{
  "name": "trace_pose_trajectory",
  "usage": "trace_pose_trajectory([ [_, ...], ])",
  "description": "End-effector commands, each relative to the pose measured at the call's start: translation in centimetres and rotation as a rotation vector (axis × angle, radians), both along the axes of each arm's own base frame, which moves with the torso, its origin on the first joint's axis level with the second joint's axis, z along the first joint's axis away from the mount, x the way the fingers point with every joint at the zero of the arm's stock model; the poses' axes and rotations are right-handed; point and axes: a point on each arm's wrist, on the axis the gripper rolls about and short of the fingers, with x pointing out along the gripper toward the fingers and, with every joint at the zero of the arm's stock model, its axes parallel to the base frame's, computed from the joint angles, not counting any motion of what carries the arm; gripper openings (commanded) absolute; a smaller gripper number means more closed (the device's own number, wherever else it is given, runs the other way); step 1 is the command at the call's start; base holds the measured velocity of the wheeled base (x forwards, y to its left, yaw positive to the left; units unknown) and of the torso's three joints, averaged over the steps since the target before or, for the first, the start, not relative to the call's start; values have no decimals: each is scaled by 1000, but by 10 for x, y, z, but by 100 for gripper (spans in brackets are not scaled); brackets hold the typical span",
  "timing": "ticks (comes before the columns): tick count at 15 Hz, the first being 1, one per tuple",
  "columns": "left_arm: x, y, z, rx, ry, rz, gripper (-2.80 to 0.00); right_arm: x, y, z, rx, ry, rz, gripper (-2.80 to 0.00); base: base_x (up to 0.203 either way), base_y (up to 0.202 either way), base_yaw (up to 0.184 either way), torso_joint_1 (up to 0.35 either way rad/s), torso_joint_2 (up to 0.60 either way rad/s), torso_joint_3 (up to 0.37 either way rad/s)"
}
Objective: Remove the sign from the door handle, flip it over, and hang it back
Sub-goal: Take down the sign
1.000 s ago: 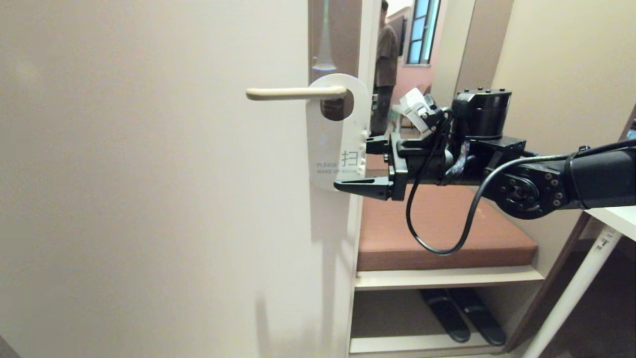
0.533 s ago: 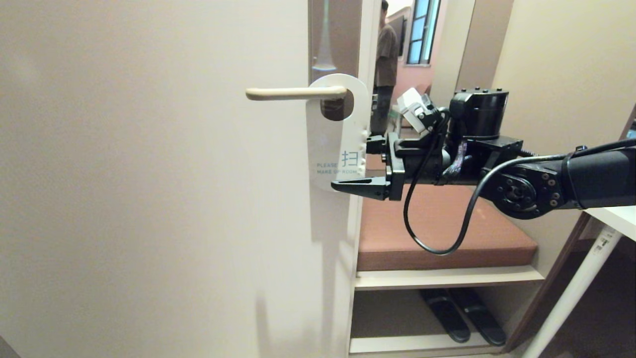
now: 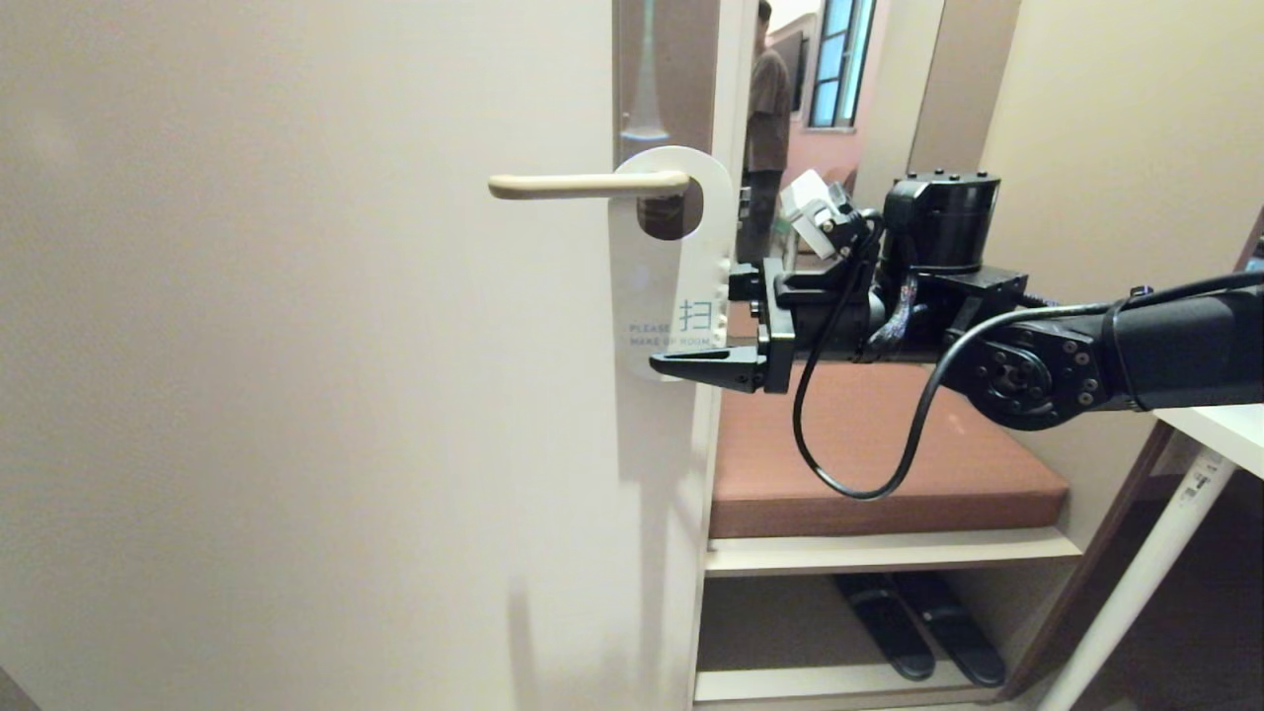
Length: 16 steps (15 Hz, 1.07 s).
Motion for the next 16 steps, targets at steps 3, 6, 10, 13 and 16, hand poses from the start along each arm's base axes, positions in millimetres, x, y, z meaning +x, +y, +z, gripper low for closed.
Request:
trace_pose_trajectory([
  [3,0,0,0,-1,0,1,-280,6,2,2,8,-10,-5,0,0,0,0,0,0,0],
  [6,0,0,0,-1,0,1,-280,7,3,2,11,-2,-5,0,0,0,0,0,0,0],
  [10,0,0,0,-1,0,1,-280,8,4,0,9,2,-6,-280,0,0,0,0,0,0],
  [13,0,0,0,-1,0,1,-280,9,4,-1,9,4,-8,-280,0,0,0,0,0,0],
  [16,0,0,0,-1,0,1,-280,10,4,-2,8,6,-10,-280,0,0,0,0,0,0],
])
